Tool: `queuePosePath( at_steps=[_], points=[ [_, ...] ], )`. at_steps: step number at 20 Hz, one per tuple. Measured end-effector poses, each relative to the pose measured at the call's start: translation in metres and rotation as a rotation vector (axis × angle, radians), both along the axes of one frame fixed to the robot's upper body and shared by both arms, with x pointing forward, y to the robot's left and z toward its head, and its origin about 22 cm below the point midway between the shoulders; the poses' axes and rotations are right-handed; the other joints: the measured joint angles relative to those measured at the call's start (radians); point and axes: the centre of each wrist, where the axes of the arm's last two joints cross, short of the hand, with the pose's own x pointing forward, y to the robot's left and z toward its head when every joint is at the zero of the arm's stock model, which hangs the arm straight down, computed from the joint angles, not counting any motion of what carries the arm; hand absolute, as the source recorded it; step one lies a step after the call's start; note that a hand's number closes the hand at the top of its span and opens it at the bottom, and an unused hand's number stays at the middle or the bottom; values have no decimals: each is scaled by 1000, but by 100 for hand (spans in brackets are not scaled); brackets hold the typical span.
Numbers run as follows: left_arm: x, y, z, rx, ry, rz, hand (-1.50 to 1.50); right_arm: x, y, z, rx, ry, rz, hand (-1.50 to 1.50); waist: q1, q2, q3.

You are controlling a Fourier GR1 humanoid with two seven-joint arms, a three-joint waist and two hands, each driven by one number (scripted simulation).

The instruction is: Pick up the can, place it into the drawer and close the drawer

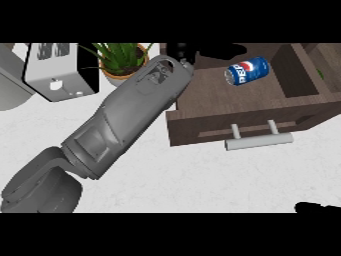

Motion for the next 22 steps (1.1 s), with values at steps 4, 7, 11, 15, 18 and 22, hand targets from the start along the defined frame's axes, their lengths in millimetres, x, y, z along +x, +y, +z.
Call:
queuePosePath(
  at_steps=[4, 7, 11, 15, 18, 22],
  points=[
    [-3, -6, 9, -42, -10, -6, -150, 3, 9, 4, -100, -38, 2, -150, 13, -4, 0],
    [-5, -8, 10, -63, -28, 1, -150, 8, 14, 6, -200, -51, -16, -150, 25, -6, 0],
    [-5, -10, 16, -70, -43, -2, -150, 18, 16, 5, -353, -55, -52, -150, 51, -10, -1],
    [-6, -12, 17, -69, -48, -1, -150, 28, 26, -6, -501, -37, -87, -150, 76, -16, -1],
    [-7, -13, 20, -72, -46, -6, -150, 42, 36, -15, -599, -20, -99, -150, 93, -20, -1],
    [-7, -14, 29, -77, -39, -4, -150, 60, 45, -37, -711, 15, -127, -150, 111, -23, -1]
  ],
)
